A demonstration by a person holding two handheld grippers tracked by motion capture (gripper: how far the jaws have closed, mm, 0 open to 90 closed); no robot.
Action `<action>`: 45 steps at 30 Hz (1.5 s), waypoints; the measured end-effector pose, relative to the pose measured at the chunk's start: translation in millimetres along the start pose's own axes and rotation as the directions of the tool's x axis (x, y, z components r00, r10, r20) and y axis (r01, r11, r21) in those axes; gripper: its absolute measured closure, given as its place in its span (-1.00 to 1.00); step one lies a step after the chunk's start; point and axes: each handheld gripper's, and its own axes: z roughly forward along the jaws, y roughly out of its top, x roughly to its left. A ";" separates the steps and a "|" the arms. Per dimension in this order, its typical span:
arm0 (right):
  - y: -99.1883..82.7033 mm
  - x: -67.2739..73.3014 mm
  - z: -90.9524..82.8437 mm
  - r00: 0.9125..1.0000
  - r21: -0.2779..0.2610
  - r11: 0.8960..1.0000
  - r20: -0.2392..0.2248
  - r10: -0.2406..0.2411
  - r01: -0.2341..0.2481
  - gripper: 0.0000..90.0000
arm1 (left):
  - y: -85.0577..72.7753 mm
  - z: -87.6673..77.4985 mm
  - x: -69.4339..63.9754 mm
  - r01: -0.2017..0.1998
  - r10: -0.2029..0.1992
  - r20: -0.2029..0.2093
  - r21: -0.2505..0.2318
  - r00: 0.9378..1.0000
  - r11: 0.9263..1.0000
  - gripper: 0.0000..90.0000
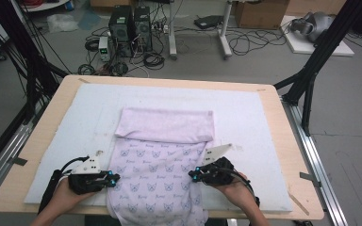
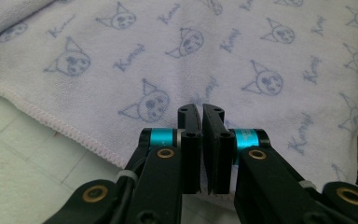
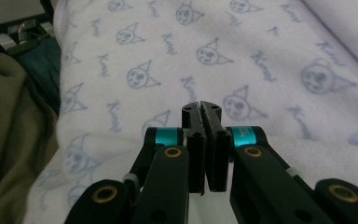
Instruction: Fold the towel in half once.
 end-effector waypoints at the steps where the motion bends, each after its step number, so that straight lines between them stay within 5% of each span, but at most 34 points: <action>1: 2.2 -1.7 8.5 1.000 0.016 1.000 -0.009 0.000 0.000 0.98 | -0.2 0.0 0.2 0.002 -0.002 -0.004 -0.002 1.000 1.000 0.87; 7: 1.4 -3.8 21.8 1.000 0.030 1.000 -0.024 0.004 -0.004 0.93 | -1.2 0.0 1.3 0.009 -0.009 -0.001 -0.010 1.000 1.000 0.80; 10: -1.5 -1.8 11.4 1.000 -0.011 1.000 -0.014 0.019 -0.019 0.76 | -1.2 -0.1 1.5 0.010 -0.010 0.001 -0.009 1.000 1.000 0.76; 23: -41.0 0.8 -29.1 0.996 -0.053 0.997 0.068 0.066 -0.062 0.75 | -1.8 0.4 1.0 0.016 -0.016 0.006 -0.016 1.000 1.000 0.68; 34: -25.5 3.1 0.5 0.999 0.009 1.000 0.030 0.010 -0.010 0.66 | -2.8 0.2 0.5 0.012 -0.011 0.014 -0.021 1.000 1.000 0.59; 38: -26.4 2.9 0.8 1.000 0.024 1.000 0.011 0.010 -0.011 0.93 | -2.9 0.3 1.1 0.015 -0.015 0.016 -0.022 1.000 1.000 0.61; 45: -35.2 2.2 -21.8 1.000 0.039 0.999 0.021 0.008 -0.009 1.00 | -2.9 0.2 0.7 0.009 -0.009 0.007 -0.019 1.000 1.000 0.64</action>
